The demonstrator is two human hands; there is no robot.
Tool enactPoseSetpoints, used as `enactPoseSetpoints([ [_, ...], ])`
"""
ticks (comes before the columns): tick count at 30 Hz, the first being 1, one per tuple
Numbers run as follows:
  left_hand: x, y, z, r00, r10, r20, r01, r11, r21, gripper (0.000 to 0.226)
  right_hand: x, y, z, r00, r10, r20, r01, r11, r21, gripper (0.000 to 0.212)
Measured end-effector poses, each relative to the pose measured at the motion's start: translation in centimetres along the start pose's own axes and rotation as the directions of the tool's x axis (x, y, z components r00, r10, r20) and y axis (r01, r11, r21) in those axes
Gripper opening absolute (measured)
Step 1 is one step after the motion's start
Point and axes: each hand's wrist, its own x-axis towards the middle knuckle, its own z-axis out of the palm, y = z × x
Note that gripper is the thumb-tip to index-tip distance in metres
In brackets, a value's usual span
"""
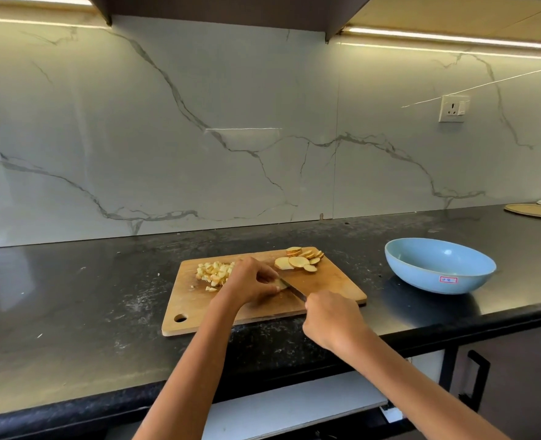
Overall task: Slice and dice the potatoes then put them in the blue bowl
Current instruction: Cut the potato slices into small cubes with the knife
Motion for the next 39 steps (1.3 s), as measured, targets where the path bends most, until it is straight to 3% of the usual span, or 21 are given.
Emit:
enactPoseSetpoints([
  [11, -0.2, -0.2, -0.1, 0.999, -0.013, -0.029, 0.012, 0.999, -0.032, 0.032, 0.5, 0.2, -1.4, 1.0, 0.003, -0.007, -0.003, 1.0, -0.015, 0.028],
  [18, -0.2, -0.3, -0.1, 0.999, -0.006, -0.042, 0.006, 1.0, -0.018, 0.026, 1.2, -1.0, -1.1, 1.0, 0.007, 0.027, -0.008, 0.999, 0.032, 0.03],
  [25, -0.2, -0.2, 0.0, 0.999, 0.002, -0.048, -0.002, 1.0, 0.008, 0.02, 1.3, -2.3, -0.6, 0.999, -0.001, 0.035, 0.003, 1.0, -0.031, 0.026],
  [39, -0.3, -0.2, -0.2, 0.999, -0.038, -0.027, 0.039, 0.999, 0.021, 0.013, 0.0, -0.5, 0.2, 1.0, 0.011, -0.002, -0.011, 1.0, 0.028, 0.023],
])
